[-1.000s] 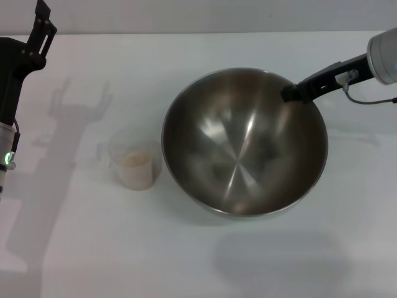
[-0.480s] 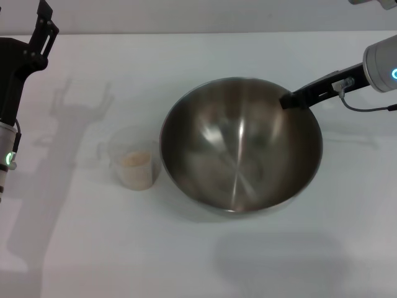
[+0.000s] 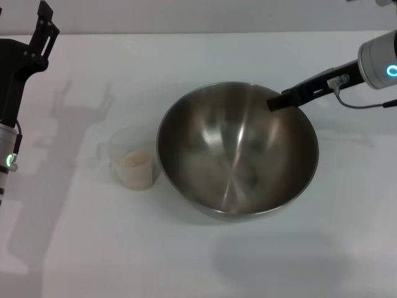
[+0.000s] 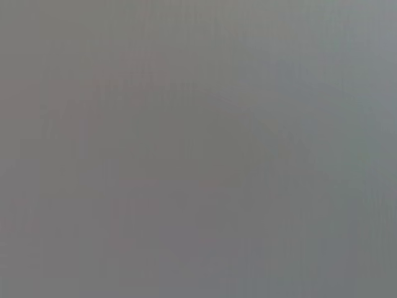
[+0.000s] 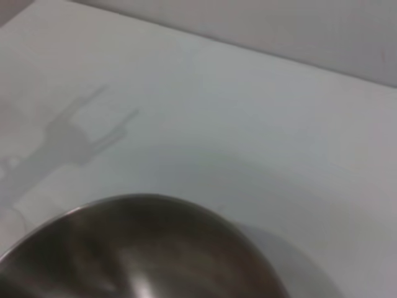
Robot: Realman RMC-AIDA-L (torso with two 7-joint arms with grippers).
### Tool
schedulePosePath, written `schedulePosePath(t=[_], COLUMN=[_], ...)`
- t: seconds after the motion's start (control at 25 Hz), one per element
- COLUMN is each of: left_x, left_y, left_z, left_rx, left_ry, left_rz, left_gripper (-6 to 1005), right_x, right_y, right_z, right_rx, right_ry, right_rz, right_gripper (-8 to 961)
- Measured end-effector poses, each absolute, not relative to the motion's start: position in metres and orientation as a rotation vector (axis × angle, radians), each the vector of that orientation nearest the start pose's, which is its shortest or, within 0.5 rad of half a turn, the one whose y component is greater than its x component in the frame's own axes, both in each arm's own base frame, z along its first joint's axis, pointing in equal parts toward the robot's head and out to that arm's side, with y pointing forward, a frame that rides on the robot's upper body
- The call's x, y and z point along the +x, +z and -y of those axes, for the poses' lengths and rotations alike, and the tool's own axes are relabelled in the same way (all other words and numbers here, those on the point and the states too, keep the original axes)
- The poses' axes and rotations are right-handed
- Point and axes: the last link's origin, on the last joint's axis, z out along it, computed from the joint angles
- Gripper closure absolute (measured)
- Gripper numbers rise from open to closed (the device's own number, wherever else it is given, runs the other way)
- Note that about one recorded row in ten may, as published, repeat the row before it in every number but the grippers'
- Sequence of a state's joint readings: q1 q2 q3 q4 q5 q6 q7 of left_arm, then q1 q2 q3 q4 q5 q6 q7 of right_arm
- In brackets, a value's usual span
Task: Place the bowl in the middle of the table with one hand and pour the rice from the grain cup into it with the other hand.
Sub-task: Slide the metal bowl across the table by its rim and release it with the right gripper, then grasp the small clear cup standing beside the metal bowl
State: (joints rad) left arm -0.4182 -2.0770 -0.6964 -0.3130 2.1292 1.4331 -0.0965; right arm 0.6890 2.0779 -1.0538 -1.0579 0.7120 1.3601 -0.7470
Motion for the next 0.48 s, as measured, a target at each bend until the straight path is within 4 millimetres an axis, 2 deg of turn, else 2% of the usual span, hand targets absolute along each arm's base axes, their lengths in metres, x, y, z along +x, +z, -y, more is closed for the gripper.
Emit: schedulePosePath(t=[0.2, 0.48], left_x=[-0.273, -0.274], left_y=[-0.006, -0.006], left_z=[-0.321, -0.319], left_rx=[-1.484, -1.480], left_ry=[-1.015, -1.014], left_rz=[0.368, 0.370], left_gripper=[142, 142], right_x=[0.185, 0.164], right_y=[0.023, 0.039], right_z=[-0.401, -0.407], right_rx=[-2.516, -2.504], right_ry=[0.076, 0.128], right_rz=[-1.060, -0.877], right_gripper=[465, 401])
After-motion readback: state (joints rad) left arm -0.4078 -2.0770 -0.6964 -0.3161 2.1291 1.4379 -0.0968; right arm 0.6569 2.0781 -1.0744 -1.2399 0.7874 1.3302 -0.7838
